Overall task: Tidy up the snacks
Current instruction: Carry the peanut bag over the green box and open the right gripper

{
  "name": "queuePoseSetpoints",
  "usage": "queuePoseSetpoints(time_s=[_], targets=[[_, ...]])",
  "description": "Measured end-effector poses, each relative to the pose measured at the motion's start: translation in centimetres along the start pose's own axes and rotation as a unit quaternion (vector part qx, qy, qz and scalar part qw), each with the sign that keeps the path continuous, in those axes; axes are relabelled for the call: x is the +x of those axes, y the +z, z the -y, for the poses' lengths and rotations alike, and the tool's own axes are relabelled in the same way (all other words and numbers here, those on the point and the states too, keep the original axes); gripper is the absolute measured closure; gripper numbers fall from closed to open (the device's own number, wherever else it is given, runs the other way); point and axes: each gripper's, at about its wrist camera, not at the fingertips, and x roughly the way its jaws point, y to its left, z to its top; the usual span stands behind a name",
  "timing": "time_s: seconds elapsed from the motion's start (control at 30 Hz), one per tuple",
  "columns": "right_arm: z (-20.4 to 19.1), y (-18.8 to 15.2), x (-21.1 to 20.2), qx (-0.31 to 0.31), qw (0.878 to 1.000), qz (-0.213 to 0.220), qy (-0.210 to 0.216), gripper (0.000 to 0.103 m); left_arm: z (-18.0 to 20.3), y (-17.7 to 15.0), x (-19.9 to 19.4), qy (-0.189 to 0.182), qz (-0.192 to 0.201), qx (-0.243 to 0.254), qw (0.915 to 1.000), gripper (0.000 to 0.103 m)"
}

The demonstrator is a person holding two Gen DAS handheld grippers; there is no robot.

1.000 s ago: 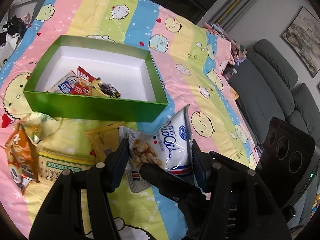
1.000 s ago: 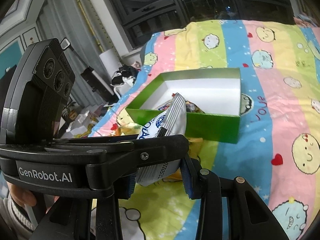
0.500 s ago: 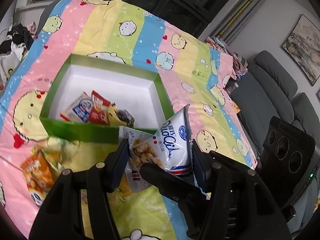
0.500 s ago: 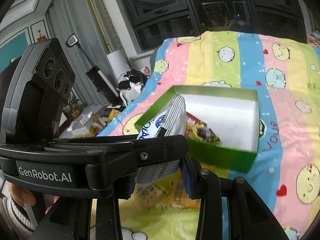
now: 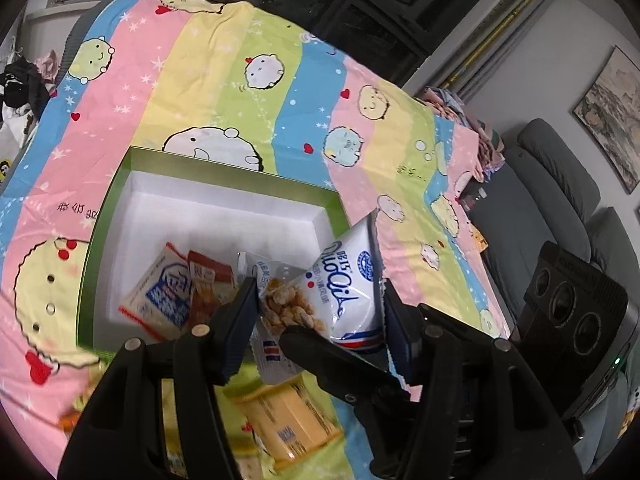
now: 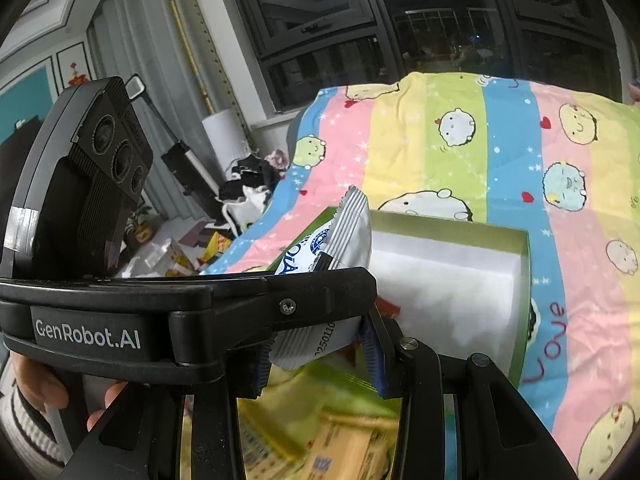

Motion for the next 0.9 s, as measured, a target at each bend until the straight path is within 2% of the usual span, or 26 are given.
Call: queuePoseSetpoints(time_s=[0.2,0.5,0.57,0.63,0.67,0.73,0.9], targets=[[1.7,0.2,3.4,0.013,1.0,-0.028,0.004,0.063,-2.9,1.0,2.9,0.003,-0.02,-0.033,0.9992,0.045],[2.9,-0.6,7.6,0.028,0.997,-0.078,-0.001,0.063,-5.8,0.4,5.7,0.02,-0.047,-0.075,0.9959,0.045],[3.0,-0.7,7.9,0.03,0.996,-0.084,-0.006,0.062,-6.0,0.3,6.0,0.031,-0.049,-0.077,0.9953,0.042],[3.0,-0.7,7.9,0.032,0.996,-0.087,-0.016,0.051,-6.2,0.4,5.9,0.04,-0.048,-0.082,0.9947,0.034],[3.1,-0.7,7.7,0.03,0.996,-0.086,-0.024,0.048,-6.4,0.4,5.7,0.042,-0.046,-0.084,0.9946,0.029],[3.3,-0.7,7.1,0.028,0.996,-0.079,-0.037,0.041,-6.7,0.4,5.1,0.045,-0.039,-0.089,0.9942,0.026],[4.9,-0.5,5.1,0.053,0.995,-0.065,-0.046,0.041,-7.4,0.6,2.7,0.049,-0.02,-0.103,0.9933,0.026]])
